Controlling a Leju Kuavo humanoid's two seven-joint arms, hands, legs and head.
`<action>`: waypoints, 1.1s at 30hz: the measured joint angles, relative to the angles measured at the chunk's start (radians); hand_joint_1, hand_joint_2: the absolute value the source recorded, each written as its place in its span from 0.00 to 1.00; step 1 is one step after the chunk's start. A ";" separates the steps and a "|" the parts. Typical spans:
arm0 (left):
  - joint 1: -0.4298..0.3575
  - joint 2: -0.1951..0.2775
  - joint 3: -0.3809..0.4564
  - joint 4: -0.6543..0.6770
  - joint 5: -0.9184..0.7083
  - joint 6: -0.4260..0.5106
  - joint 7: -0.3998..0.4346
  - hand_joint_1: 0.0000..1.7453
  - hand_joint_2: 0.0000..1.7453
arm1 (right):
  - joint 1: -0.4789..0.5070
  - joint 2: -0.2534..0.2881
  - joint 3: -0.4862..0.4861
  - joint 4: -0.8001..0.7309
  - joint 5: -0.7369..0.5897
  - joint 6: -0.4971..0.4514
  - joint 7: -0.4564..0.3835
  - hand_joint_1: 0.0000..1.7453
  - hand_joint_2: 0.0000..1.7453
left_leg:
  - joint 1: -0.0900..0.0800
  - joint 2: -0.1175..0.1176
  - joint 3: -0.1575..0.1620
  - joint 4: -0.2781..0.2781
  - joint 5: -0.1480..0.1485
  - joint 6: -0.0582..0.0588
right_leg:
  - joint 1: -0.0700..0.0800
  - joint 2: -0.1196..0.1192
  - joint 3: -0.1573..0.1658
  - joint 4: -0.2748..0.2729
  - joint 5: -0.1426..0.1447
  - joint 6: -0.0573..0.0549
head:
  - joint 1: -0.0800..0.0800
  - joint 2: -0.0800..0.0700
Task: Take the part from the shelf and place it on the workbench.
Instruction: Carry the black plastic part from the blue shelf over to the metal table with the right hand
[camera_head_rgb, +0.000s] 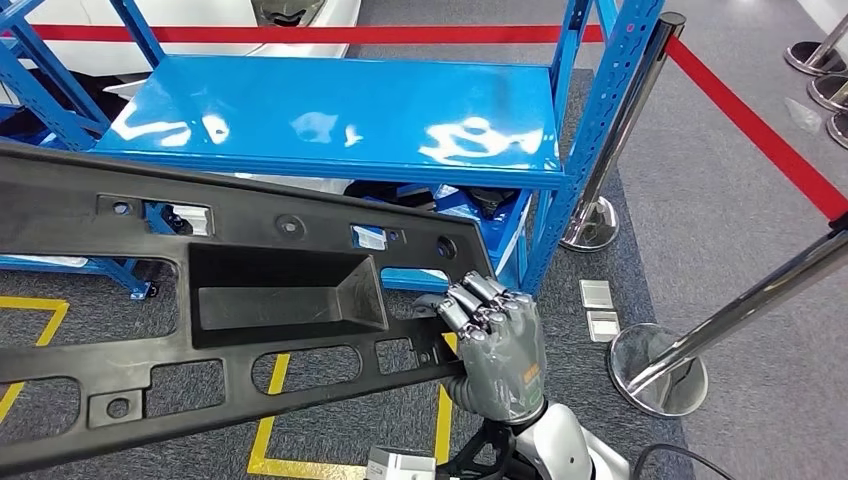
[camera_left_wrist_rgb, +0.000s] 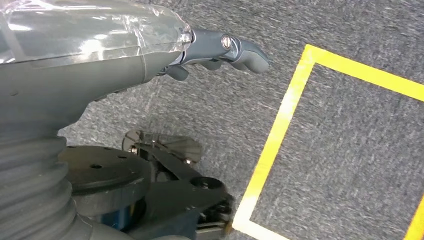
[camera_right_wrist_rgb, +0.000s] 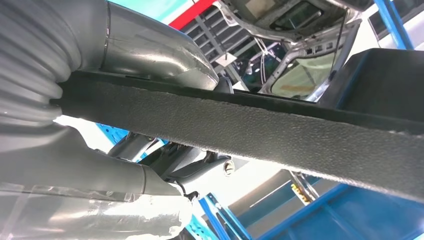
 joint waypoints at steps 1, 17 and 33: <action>0.000 0.000 0.000 0.000 0.000 0.000 0.000 0.00 1.00 | 0.001 0.000 0.000 0.000 -0.005 0.000 0.001 1.00 1.00 | 0.001 0.000 0.047 -0.066 0.031 0.003 | 0.000 0.000 -0.007 0.004 0.004 0.002 | 0.000 0.000; 0.000 0.000 0.000 0.000 0.000 -0.002 0.000 0.00 1.00 | -0.004 -0.005 -0.004 0.061 -0.479 0.000 -0.075 1.00 1.00 | -0.005 0.006 0.067 -0.275 0.127 0.062 | -0.001 0.005 -0.006 0.141 -0.065 0.048 | 0.057 0.000; -0.002 0.000 0.000 0.000 0.000 0.000 -0.005 0.00 1.00 | 0.039 0.029 -0.073 0.092 -0.600 0.000 -0.204 1.00 1.00 | 0.004 -0.002 0.065 -0.173 0.093 0.012 | -0.003 0.003 0.038 -0.004 -0.027 0.004 | 0.009 0.000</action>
